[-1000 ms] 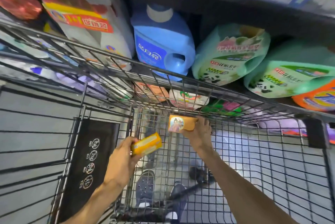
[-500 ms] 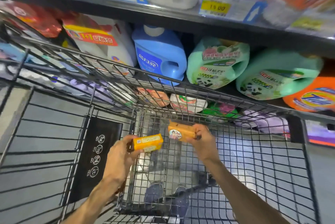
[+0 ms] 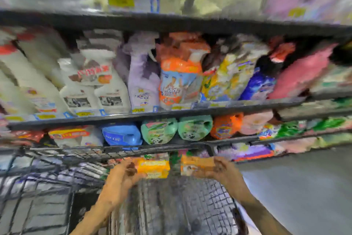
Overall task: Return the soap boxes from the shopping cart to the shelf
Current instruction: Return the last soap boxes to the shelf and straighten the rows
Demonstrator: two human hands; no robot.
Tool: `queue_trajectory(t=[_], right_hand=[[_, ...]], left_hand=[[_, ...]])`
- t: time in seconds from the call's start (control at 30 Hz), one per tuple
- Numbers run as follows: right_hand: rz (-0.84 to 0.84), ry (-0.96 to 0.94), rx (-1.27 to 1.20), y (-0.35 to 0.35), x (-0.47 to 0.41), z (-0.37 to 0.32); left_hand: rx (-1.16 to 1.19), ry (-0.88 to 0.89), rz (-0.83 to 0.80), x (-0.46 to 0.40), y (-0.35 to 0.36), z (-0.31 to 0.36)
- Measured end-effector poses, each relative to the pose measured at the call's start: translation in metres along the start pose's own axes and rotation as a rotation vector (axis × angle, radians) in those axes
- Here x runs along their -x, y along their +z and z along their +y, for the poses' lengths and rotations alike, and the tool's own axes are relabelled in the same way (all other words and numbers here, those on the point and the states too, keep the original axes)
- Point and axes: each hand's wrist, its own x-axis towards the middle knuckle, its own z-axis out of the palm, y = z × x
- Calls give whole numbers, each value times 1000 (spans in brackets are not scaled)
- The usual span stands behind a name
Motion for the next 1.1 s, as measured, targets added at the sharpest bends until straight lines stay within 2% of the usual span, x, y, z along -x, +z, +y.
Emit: queue_trajectory(t=[0.07,0.17,0.3,0.43,0.67,0.93,1.1], right_hand=[[113,0,9,-35,32,-34],[277,-46,58,-95,73,-60],[440,-107,32,-170,135,-102],[580,-148,5,-245,184,-128],[767,-204,-57,-377,242,-127],[826,-284,-40,-556,282,-109],[845,-276,-47,-652,289,-101]], left_hand=[[-79,172,25,-3,2,56],[84,194,-68,2,15,154],[30,427,-113,8,41,272],[-25,606,-174,16,86,360],[-79,754,-262,30,200,474],[-44,863,-326,42,367,587],[-58,887,-312,36,444,637]])
